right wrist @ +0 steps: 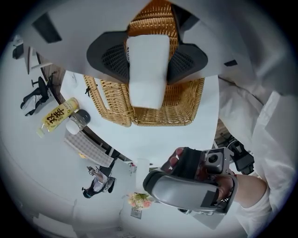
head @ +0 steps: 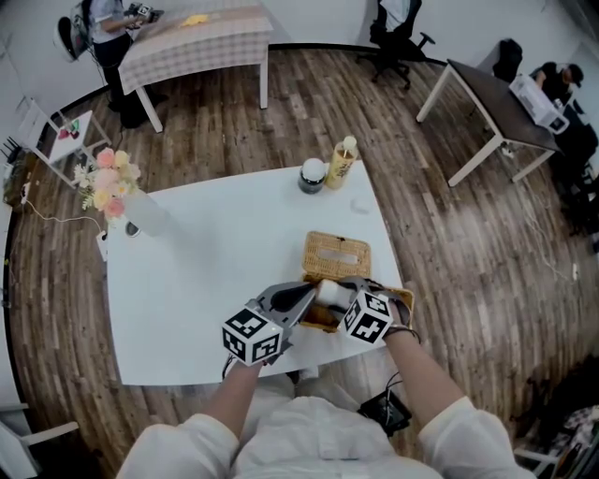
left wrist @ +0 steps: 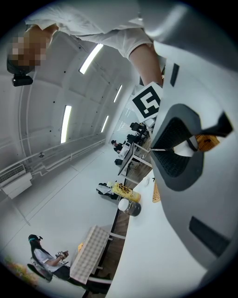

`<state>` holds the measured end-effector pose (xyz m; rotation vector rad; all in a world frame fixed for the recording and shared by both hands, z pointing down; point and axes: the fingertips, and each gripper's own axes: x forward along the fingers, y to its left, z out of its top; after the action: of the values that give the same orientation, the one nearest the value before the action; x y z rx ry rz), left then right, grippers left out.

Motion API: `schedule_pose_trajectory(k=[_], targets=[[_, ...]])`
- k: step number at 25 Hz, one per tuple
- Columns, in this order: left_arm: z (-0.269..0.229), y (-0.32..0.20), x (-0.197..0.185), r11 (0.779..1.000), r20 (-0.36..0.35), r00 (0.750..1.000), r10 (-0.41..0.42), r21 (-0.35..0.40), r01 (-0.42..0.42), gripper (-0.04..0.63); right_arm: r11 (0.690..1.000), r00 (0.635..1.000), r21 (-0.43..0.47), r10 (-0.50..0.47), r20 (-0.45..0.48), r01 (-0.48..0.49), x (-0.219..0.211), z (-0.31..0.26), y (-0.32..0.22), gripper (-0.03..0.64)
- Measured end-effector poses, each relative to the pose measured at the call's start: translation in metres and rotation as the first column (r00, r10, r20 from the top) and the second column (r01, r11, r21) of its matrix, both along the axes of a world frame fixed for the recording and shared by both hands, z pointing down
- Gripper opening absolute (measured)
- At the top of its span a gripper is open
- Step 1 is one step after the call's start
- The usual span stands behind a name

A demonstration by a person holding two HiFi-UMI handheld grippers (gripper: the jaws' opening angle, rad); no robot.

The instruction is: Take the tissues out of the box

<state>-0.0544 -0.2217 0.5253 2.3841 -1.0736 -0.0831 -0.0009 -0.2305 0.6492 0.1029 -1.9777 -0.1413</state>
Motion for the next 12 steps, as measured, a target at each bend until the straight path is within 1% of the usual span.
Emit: schedule_pose_trajectory(k=[8,12], targets=[[0.0003,0.0002,-0.0002,1.0,0.005,1.0,-0.006,0.002,0.006,0.003,0.999,1.0,0.024,0.025,0.012,-0.025,0.0004,0.0001,0.0014,0.264],[0.0008,0.0018,-0.0004,1.0,0.008,1.0,-0.004,0.002,0.004,0.003,0.997,0.997,0.039,0.064,0.041,-0.066,0.0012,-0.0002,0.0006,0.261]])
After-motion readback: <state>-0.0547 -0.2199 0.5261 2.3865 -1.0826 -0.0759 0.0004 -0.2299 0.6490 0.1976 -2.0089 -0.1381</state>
